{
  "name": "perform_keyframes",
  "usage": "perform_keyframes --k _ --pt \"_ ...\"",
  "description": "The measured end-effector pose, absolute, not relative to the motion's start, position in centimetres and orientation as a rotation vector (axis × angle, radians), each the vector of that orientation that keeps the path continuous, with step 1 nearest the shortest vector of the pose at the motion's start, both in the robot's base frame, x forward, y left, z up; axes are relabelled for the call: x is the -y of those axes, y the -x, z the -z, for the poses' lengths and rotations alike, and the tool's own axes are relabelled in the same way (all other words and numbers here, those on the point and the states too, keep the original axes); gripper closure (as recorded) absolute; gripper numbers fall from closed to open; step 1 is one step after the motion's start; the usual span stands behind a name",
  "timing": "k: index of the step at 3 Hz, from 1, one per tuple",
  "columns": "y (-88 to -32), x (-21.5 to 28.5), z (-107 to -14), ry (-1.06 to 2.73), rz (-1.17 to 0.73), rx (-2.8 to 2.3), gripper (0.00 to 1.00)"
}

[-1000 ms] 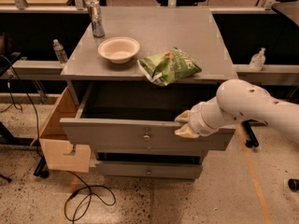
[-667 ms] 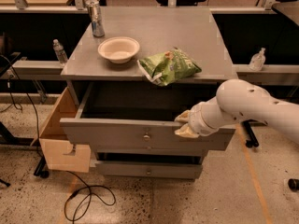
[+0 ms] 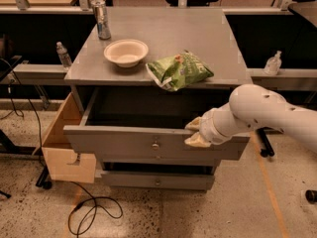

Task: Open top drawer

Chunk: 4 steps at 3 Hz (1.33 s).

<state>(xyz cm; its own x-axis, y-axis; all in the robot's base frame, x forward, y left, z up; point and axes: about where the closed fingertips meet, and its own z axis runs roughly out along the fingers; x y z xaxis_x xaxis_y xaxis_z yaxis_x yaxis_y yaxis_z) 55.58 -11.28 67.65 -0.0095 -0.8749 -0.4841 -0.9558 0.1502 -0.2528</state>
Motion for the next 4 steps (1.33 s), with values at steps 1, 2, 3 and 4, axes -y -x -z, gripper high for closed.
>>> perform_keyframes --k 1,2,3,4 --pt "-55.5 11.2 -67.6 1.743 -0.199 -1.898 0.06" --pt "-55.5 11.1 -67.6 1.745 -0.2 -1.898 0.0" --pt "-55.6 11.1 -67.6 1.756 -0.192 -1.898 0.0" --pt "-56.3 11.9 -69.0 1.771 -0.159 -1.899 0.0"
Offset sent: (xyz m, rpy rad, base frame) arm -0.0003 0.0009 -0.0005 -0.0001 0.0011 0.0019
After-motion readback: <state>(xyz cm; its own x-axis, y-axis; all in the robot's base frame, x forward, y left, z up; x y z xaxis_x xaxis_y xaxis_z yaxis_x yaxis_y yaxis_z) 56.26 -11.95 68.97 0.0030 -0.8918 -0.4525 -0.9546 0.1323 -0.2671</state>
